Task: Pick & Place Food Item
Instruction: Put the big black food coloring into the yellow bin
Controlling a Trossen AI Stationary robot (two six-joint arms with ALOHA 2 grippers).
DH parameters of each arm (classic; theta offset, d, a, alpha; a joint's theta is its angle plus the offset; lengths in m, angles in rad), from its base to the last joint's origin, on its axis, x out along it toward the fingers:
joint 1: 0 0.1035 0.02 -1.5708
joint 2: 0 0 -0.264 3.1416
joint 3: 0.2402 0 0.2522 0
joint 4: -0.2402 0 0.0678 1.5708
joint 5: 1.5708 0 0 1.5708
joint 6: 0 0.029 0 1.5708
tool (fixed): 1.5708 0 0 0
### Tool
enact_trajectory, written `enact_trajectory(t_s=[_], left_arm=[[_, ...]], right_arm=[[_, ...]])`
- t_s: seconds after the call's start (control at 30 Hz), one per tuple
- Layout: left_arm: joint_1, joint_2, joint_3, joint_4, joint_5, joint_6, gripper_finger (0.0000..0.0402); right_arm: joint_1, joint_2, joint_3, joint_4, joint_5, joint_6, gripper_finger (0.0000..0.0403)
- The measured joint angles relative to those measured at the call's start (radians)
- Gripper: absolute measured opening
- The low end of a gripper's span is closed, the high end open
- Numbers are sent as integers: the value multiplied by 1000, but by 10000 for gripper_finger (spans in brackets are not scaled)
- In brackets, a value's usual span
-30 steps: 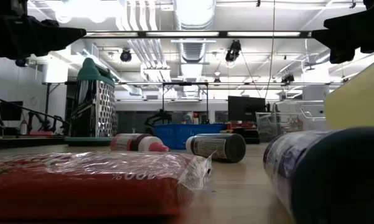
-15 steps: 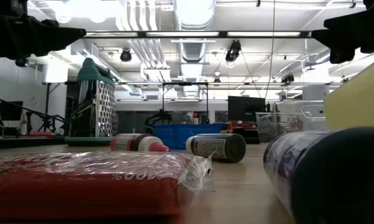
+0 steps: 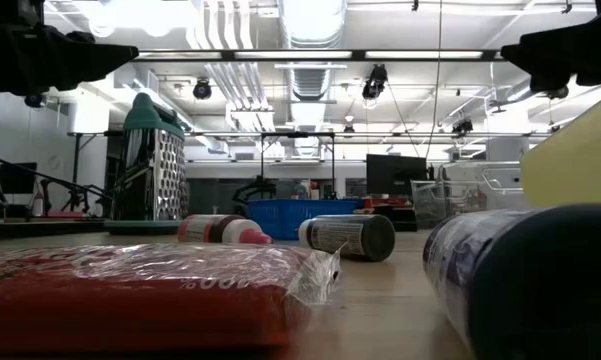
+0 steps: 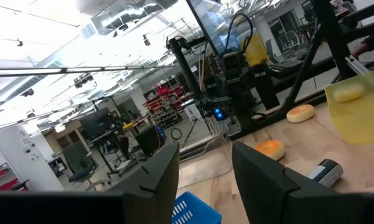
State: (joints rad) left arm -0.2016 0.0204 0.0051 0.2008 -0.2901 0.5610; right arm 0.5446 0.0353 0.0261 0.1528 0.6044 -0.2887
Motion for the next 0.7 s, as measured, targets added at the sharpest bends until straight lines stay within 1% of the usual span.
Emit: enact_trajectory(t_s=[0.1, 0.27, 0.7], left_arm=[[0, 0, 0, 0, 0, 0, 152], [0, 0, 0, 0, 0, 0, 152], [0, 0, 0, 0, 0, 0, 152]], right_arm=[[0, 0, 0, 0, 0, -26, 187], [0, 0, 0, 0, 0, -16, 187], [0, 0, 0, 1, -1, 238, 187]])
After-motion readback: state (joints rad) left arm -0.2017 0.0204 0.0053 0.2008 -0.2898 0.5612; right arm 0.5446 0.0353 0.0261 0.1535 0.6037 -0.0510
